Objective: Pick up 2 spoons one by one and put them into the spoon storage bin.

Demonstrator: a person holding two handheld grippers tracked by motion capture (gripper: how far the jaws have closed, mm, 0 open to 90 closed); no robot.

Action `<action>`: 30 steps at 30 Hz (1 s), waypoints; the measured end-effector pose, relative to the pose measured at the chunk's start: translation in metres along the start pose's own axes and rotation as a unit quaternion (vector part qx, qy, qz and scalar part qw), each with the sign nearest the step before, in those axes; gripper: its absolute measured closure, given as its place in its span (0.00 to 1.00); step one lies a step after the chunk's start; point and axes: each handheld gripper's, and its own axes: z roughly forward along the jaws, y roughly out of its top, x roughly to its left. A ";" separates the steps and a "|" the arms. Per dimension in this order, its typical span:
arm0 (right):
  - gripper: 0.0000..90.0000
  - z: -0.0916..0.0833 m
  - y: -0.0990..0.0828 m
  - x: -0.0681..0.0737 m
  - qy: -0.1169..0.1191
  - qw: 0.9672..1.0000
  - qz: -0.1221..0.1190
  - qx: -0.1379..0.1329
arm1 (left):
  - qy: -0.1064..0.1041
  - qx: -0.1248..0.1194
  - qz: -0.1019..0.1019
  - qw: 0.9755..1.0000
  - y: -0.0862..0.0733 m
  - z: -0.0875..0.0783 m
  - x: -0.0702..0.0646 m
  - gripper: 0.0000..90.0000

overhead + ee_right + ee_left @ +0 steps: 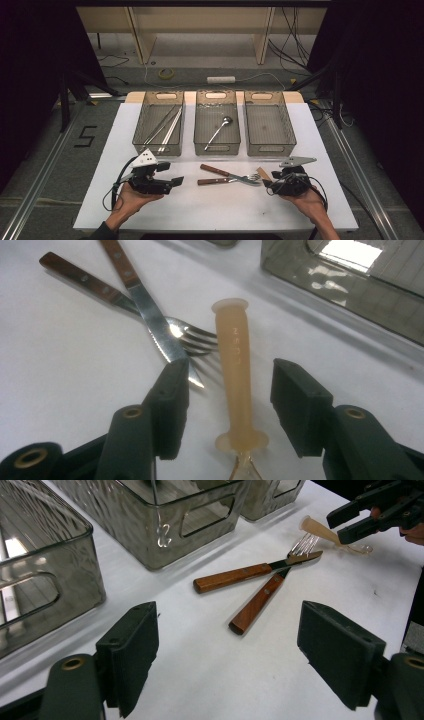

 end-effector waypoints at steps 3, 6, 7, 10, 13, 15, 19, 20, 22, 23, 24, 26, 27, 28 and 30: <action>0.59 0.003 0.000 0.000 0.000 1.000 -0.002 0.008 | 0.001 0.004 0.005 1.000 -0.001 0.000 -0.003 0.26; 0.61 0.005 0.000 -0.001 -0.001 1.000 0.002 0.019 | -0.005 0.003 0.003 1.000 -0.002 -0.001 -0.006 0.26; 0.62 0.005 0.000 -0.002 0.000 1.000 0.003 0.019 | -0.006 0.003 0.005 1.000 -0.002 -0.001 -0.007 0.26; 0.64 0.006 0.001 -0.003 0.004 1.000 0.004 0.023 | -0.008 0.005 0.004 1.000 -0.003 -0.002 -0.009 0.25; 0.66 0.008 0.001 -0.002 0.007 1.000 0.002 0.028 | -0.011 0.002 0.005 1.000 -0.003 -0.002 -0.011 0.25; 0.67 0.009 0.002 -0.003 0.007 1.000 0.000 0.029 | -0.011 0.004 0.006 1.000 -0.003 -0.002 -0.011 0.25; 0.69 0.011 0.002 -0.003 0.008 0.999 0.001 0.034 | -0.011 0.004 0.006 1.000 -0.003 -0.001 -0.011 0.25; 0.69 0.012 0.002 -0.003 0.007 0.999 0.001 0.037 | -0.011 0.004 0.007 1.000 -0.003 -0.001 -0.011 0.25; 0.70 0.013 0.003 -0.004 0.008 0.999 -0.002 0.039 | -0.012 0.004 0.007 1.000 -0.003 -0.001 -0.011 0.25; 0.71 0.014 0.003 -0.004 0.008 0.999 0.000 0.040 | -0.012 0.005 0.007 1.000 -0.003 -0.001 -0.011 0.25; 0.71 0.015 0.003 -0.005 0.008 0.999 -0.002 0.040 | -0.011 0.005 0.007 1.000 -0.003 -0.001 -0.011 0.25; 0.72 0.016 0.004 -0.006 0.010 0.999 -0.004 0.043 | -0.011 0.005 0.007 1.000 -0.003 0.000 -0.011 0.25; 0.73 0.016 0.004 -0.006 0.010 0.999 -0.001 0.045 | -0.011 0.006 0.007 1.000 -0.003 0.000 -0.011 0.25; 0.73 0.017 0.004 -0.006 0.011 0.999 -0.001 0.045 | -0.011 0.006 0.007 1.000 -0.003 0.000 -0.011 0.25; 0.75 0.018 0.004 -0.007 0.013 0.999 -0.002 0.048 | -0.011 0.006 0.008 1.000 -0.003 0.000 -0.011 0.25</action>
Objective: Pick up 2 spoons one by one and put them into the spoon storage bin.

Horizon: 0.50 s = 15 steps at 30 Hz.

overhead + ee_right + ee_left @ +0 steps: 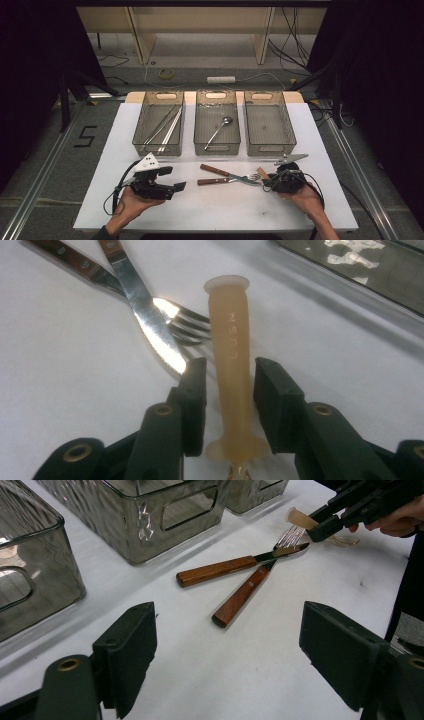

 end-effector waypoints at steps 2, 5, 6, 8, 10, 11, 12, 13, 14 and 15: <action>0.77 0.001 0.000 0.000 0.000 1.000 -0.002 0.002 | 0.000 0.000 0.001 1.000 0.000 0.000 0.000 0.25; 0.82 0.002 0.001 0.000 0.000 1.000 -0.005 0.005 | 0.001 0.000 0.001 1.000 0.000 0.000 -0.001 0.25; 0.83 0.002 0.001 0.000 -0.001 1.000 -0.008 0.004 | 0.001 0.000 0.000 1.000 0.000 0.000 -0.001 0.25; 0.84 0.002 0.001 0.000 -0.002 1.000 -0.010 0.004 | 0.000 0.000 -0.001 1.000 0.000 0.000 0.000 0.25; 0.85 0.001 0.001 0.001 -0.002 1.000 -0.012 0.005 | 0.000 0.000 0.000 1.000 0.000 0.000 0.000 0.25; 0.85 0.001 0.001 0.001 -0.002 1.000 -0.013 0.006 | 0.000 0.000 -0.001 1.000 0.000 0.000 0.000 0.25; 0.86 0.000 0.001 0.002 -0.002 1.000 -0.017 0.005 | 0.000 0.000 -0.001 1.000 0.000 0.000 0.000 0.25; 0.86 0.000 0.001 0.003 -0.002 1.000 -0.018 0.004 | 0.000 0.000 0.000 1.000 0.000 0.000 0.000 0.25; 0.86 -0.001 0.002 0.003 -0.004 1.000 -0.021 0.002 | 0.000 0.000 0.000 1.000 0.000 0.000 0.000 0.25; 0.86 -0.002 0.002 0.003 -0.006 1.000 -0.023 0.001 | 0.001 -0.001 0.000 1.000 0.000 0.000 0.000 0.25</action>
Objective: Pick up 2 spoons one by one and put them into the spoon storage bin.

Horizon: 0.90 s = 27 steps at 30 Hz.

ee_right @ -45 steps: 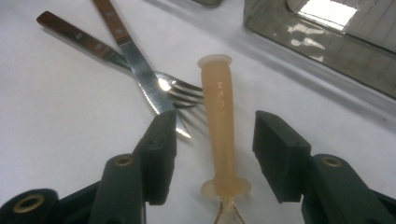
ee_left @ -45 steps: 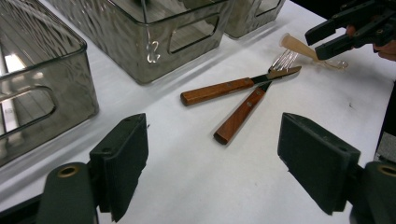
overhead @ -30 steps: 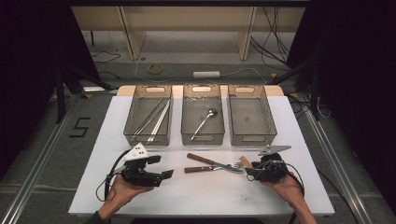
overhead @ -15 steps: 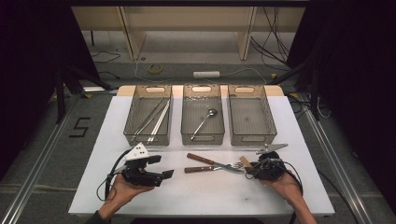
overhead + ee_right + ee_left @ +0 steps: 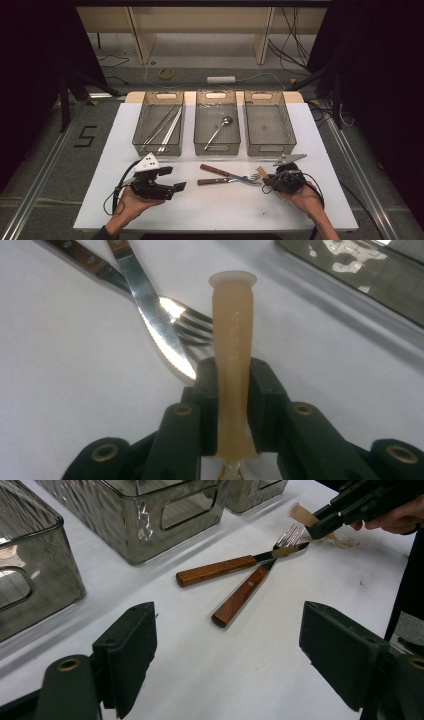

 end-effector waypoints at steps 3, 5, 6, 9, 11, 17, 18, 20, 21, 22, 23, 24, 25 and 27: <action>0.86 -0.001 0.000 0.001 -0.003 1.000 -0.003 0.000 | 0.001 0.000 0.000 1.000 0.000 0.000 0.000 0.25; 0.86 -0.002 0.001 0.001 -0.005 1.000 -0.010 -0.001 | 0.000 0.000 0.000 1.000 0.000 0.000 0.000 0.25; 0.86 -0.003 0.001 0.001 -0.007 1.000 -0.009 -0.004 | 0.000 0.000 0.000 1.000 0.000 0.000 0.000 0.25; 0.86 -0.007 0.002 0.002 -0.011 1.000 -0.007 -0.012 | 0.001 0.000 0.002 1.000 0.000 -0.001 0.000 0.25; 0.86 -0.011 0.003 0.001 -0.014 1.000 -0.006 -0.020 | 0.002 0.000 0.002 1.000 0.000 -0.001 0.000 0.25; 0.86 -0.021 0.007 0.001 -0.022 0.999 -0.003 -0.046 | 0.003 -0.003 0.001 1.000 0.000 -0.001 0.001 0.25; 0.86 -0.024 0.008 0.002 -0.023 0.998 0.000 -0.051 | 0.004 -0.004 -0.001 1.000 0.000 -0.001 0.001 0.25; 0.86 -0.028 0.011 0.003 -0.023 0.998 0.002 -0.064 | 0.005 -0.003 0.000 1.000 0.000 -0.001 0.001 0.25; 0.86 -0.031 0.013 0.004 -0.023 0.997 0.000 -0.070 | 0.005 -0.004 0.000 1.000 0.000 -0.001 0.001 0.25; 0.86 -0.032 0.014 0.004 -0.022 0.997 -0.003 -0.075 | 0.006 -0.005 -0.001 1.000 0.000 -0.001 0.002 0.25; 0.86 -0.034 0.017 0.005 -0.021 0.997 -0.005 -0.079 | 0.006 -0.005 -0.001 1.000 0.000 -0.001 0.002 0.25; 0.86 -0.035 0.020 0.006 -0.020 0.996 -0.006 -0.083 | 0.006 -0.006 -0.001 1.000 0.000 -0.002 0.002 0.25; 0.86 -0.035 0.023 0.006 -0.019 0.996 -0.006 -0.087 | 0.007 -0.007 -0.002 1.000 0.000 -0.002 0.002 0.25; 0.86 -0.035 0.030 0.006 -0.017 0.996 -0.009 -0.091 | 0.008 -0.009 -0.003 1.000 0.000 -0.003 0.003 0.25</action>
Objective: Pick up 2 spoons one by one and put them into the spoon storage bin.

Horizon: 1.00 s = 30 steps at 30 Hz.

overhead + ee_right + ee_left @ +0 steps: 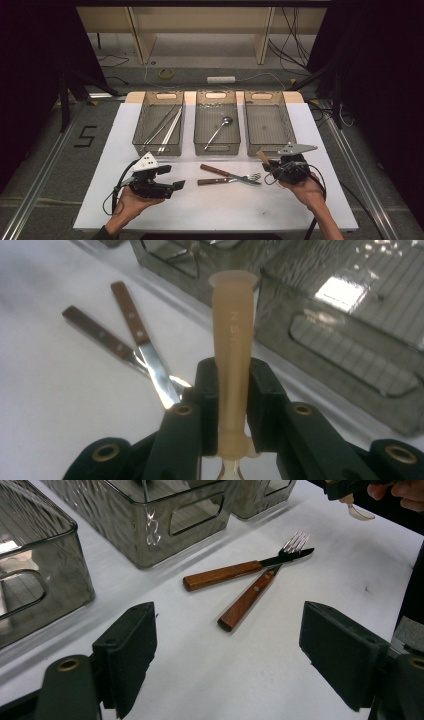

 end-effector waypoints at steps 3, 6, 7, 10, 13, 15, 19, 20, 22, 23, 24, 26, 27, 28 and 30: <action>0.86 0.003 0.012 0.001 0.010 1.000 -0.002 -0.014 | 0.000 -0.003 -0.001 1.000 0.000 -0.001 0.001 0.25; 0.86 0.007 0.025 0.003 0.017 1.000 -0.002 -0.024 | 0.000 -0.005 -0.002 1.000 0.000 -0.001 0.001 0.25; 0.86 0.009 0.029 0.004 0.018 0.999 -0.003 -0.027 | 0.001 -0.007 -0.002 1.000 0.000 -0.002 0.001 0.25; 0.86 0.012 0.040 0.006 0.023 0.999 -0.003 -0.035 | 0.002 -0.010 -0.004 1.000 0.000 -0.003 0.002 0.25; 0.86 0.016 0.052 0.007 0.026 0.999 -0.005 -0.041 | 0.003 -0.017 -0.005 1.000 0.000 -0.004 0.002 0.25; 0.86 0.019 0.059 0.008 0.025 0.999 -0.006 -0.045 | 0.003 -0.022 -0.005 1.000 0.000 -0.006 0.002 0.25; 0.86 0.025 0.074 0.007 0.026 0.998 -0.005 -0.051 | 0.002 -0.024 -0.005 1.000 0.000 -0.007 0.003 0.25; 0.86 0.027 0.077 0.007 0.028 0.998 -0.005 -0.052 | 0.002 -0.024 -0.004 1.000 0.000 -0.008 0.003 0.25; 0.86 0.031 0.084 0.007 0.029 0.998 -0.002 -0.055 | 0.002 -0.028 -0.005 1.000 0.000 -0.009 0.003 0.25; 0.86 0.033 0.087 0.007 0.030 0.998 -0.002 -0.055 | 0.003 -0.026 -0.004 1.000 0.000 -0.010 0.004 0.25; 0.86 0.035 0.090 0.008 0.033 0.998 0.001 -0.055 | 0.003 -0.028 -0.007 1.000 0.000 -0.011 0.004 0.25; 0.86 0.040 0.096 0.008 0.033 0.998 0.001 -0.055 | 0.003 -0.031 -0.007 1.000 -0.001 -0.012 0.004 0.25; 0.86 0.042 0.099 0.008 0.034 0.998 0.002 -0.055 | 0.002 -0.031 -0.009 0.999 -0.001 -0.012 0.004 0.25; 0.86 0.045 0.102 0.008 0.036 0.998 0.004 -0.055 | 0.002 -0.031 -0.008 0.999 -0.001 -0.012 0.003 0.25; 0.86 0.050 0.108 0.008 0.035 0.998 0.002 -0.052 | 0.002 -0.032 -0.006 0.999 -0.001 -0.013 0.003 0.25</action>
